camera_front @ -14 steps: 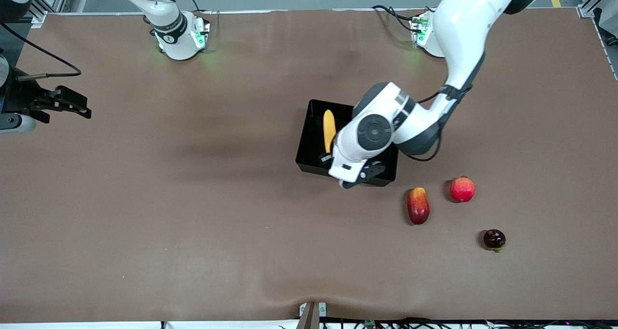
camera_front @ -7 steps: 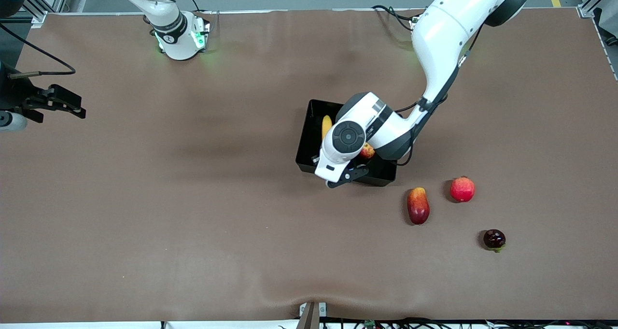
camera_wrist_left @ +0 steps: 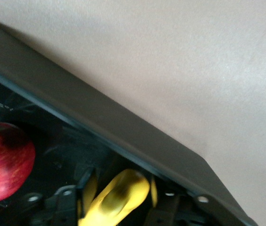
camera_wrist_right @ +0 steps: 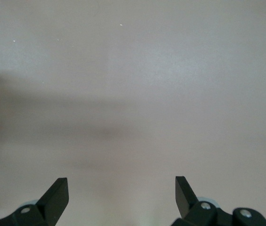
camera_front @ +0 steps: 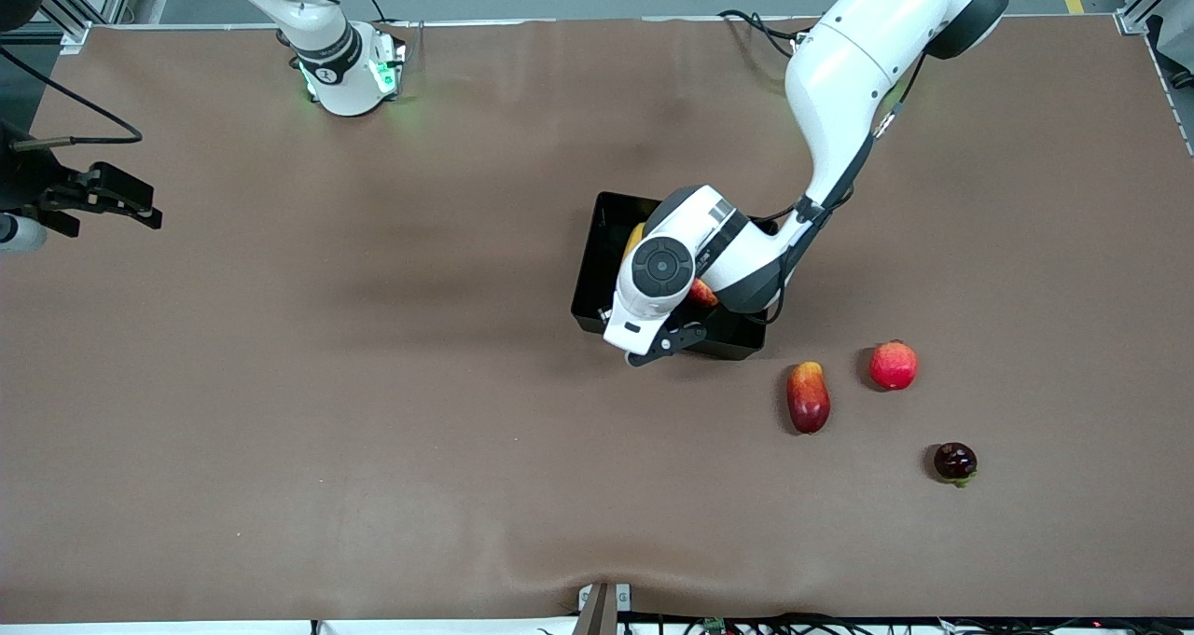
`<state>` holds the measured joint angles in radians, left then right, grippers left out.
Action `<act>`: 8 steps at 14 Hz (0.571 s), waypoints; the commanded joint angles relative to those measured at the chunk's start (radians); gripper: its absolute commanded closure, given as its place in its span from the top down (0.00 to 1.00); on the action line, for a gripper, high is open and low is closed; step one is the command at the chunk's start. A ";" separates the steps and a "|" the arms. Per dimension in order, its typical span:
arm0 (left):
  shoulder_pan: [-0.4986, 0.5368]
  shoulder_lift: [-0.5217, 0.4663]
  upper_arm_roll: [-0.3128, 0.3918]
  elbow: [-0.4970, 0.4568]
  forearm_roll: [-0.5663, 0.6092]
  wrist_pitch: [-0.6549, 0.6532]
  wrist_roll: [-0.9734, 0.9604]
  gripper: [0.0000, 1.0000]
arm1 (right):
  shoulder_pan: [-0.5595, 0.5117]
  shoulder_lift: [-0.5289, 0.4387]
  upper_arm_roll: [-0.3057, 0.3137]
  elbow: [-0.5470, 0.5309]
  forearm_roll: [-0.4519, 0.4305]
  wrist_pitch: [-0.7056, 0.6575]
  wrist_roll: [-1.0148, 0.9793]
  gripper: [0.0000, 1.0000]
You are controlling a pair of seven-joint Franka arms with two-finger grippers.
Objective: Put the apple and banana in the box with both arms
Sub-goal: 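Open the left gripper to drop the banana into the box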
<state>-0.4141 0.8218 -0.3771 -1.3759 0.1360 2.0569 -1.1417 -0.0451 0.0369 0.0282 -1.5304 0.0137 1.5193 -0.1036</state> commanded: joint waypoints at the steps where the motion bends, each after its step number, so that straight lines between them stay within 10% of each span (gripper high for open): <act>1: -0.011 -0.032 0.010 0.020 0.025 -0.006 -0.026 1.00 | 0.007 -0.006 0.012 0.006 -0.011 -0.004 -0.004 1.00; 8: 0.066 -0.205 0.009 0.021 0.027 -0.104 -0.015 1.00 | 0.007 -0.008 0.013 0.004 -0.011 -0.034 -0.004 1.00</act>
<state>-0.3889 0.6860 -0.3703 -1.3340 0.1416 1.9919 -1.1422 -0.0412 0.0369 0.0381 -1.5303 0.0137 1.4992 -0.1036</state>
